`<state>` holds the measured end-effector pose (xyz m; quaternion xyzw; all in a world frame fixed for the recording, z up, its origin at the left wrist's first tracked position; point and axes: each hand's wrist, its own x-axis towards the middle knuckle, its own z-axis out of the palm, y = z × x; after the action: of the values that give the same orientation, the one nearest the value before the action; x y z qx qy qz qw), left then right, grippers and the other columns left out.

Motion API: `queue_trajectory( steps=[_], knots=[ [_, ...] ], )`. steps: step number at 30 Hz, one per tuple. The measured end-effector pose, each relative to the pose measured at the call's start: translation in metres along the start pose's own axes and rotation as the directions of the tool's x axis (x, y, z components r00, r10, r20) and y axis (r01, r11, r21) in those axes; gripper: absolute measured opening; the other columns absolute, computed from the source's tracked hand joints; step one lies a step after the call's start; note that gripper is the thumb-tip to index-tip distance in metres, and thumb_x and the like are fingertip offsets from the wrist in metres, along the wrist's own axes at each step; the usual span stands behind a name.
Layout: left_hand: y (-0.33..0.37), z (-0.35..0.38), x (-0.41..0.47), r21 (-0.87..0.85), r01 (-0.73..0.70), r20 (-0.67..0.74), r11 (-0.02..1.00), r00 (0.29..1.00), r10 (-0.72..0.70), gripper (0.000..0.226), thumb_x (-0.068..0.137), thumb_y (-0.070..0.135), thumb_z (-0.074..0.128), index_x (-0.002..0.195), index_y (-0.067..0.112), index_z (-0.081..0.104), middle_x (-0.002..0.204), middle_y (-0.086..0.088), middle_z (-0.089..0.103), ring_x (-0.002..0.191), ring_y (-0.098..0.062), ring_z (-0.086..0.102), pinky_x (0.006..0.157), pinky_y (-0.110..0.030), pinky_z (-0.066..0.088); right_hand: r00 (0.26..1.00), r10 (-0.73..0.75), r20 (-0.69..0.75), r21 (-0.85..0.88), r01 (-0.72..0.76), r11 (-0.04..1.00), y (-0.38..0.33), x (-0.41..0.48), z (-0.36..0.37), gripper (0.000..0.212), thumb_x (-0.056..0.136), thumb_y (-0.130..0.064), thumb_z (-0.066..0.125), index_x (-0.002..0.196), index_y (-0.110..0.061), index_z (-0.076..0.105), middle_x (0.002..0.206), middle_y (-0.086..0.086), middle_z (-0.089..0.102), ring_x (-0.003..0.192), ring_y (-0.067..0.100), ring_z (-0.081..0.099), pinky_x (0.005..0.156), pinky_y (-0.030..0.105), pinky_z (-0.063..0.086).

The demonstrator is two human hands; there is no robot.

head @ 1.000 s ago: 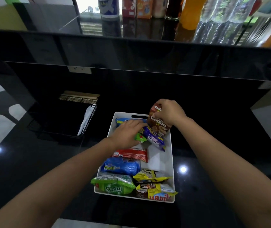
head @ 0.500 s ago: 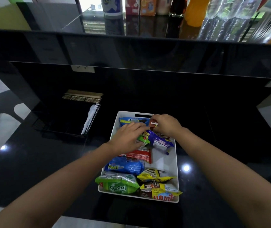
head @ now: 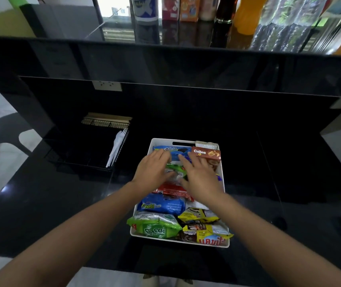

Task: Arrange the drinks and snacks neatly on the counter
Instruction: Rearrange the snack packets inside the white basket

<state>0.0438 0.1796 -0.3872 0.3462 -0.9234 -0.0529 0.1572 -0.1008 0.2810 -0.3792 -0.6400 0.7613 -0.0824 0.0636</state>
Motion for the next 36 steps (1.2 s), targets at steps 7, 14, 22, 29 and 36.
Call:
queue_trajectory(
  steps=[7,14,22,29,36],
  knots=[
    [-0.019,-0.002,-0.018,-0.043,-0.09,0.243,0.995,0.965,0.098,0.019,0.087,0.04,0.06,0.094,0.023,0.065,0.093,0.006,0.07,0.085,-0.014,0.065,0.066,-0.026,0.046,0.996,-0.036,-0.085,-0.068,0.03,0.997,0.028,0.014,0.022,0.049,0.096,-0.04,0.048,0.143,-0.03,0.04,0.154,0.001,0.03,0.136,0.026,0.031,0.109,0.039,0.025],
    [-0.019,0.02,-0.002,0.084,-0.218,0.613,0.972,0.78,0.121,0.04,0.087,0.029,0.061,0.125,0.02,0.054,0.124,-0.002,0.063,0.109,-0.022,0.061,0.086,-0.035,0.052,0.995,-0.08,-0.061,-0.093,0.074,0.993,0.051,0.027,0.012,0.053,0.093,-0.04,0.055,0.142,-0.027,0.042,0.153,0.001,0.032,0.135,0.026,0.033,0.107,0.039,0.034],
    [-0.028,0.034,0.002,0.105,-0.227,0.679,0.968,0.728,0.097,0.047,0.085,0.035,0.064,0.127,0.019,0.052,0.127,-0.005,0.06,0.114,-0.024,0.058,0.089,-0.035,0.049,0.997,-0.05,-0.062,-0.09,0.045,0.995,0.041,0.024,0.019,0.048,0.095,-0.038,0.052,0.142,-0.03,0.042,0.154,0.001,0.032,0.132,0.027,0.036,0.104,0.04,0.034],
    [-0.042,-0.001,-0.01,-0.116,-0.083,0.488,0.99,0.863,0.129,0.055,0.082,0.026,0.067,0.132,0.029,0.046,0.131,0.009,0.048,0.115,-0.014,0.053,0.087,-0.024,0.041,0.997,-0.05,-0.063,-0.063,0.046,0.997,0.041,0.026,0.015,0.046,0.094,-0.033,0.055,0.139,-0.029,0.047,0.152,0.001,0.036,0.131,0.027,0.037,0.103,0.039,0.033],
    [-0.059,-0.067,0.012,-0.126,-0.04,0.322,0.991,0.943,0.079,0.034,0.079,0.028,0.069,0.11,0.033,0.056,0.101,0.017,0.047,0.095,-0.004,0.052,0.077,-0.013,0.04,0.996,-0.066,-0.064,-0.036,0.064,0.997,0.045,0.024,0.01,0.045,0.093,-0.031,0.058,0.137,-0.029,0.051,0.148,0.001,0.043,0.13,0.025,0.04,0.103,0.034,0.034]
  ],
)
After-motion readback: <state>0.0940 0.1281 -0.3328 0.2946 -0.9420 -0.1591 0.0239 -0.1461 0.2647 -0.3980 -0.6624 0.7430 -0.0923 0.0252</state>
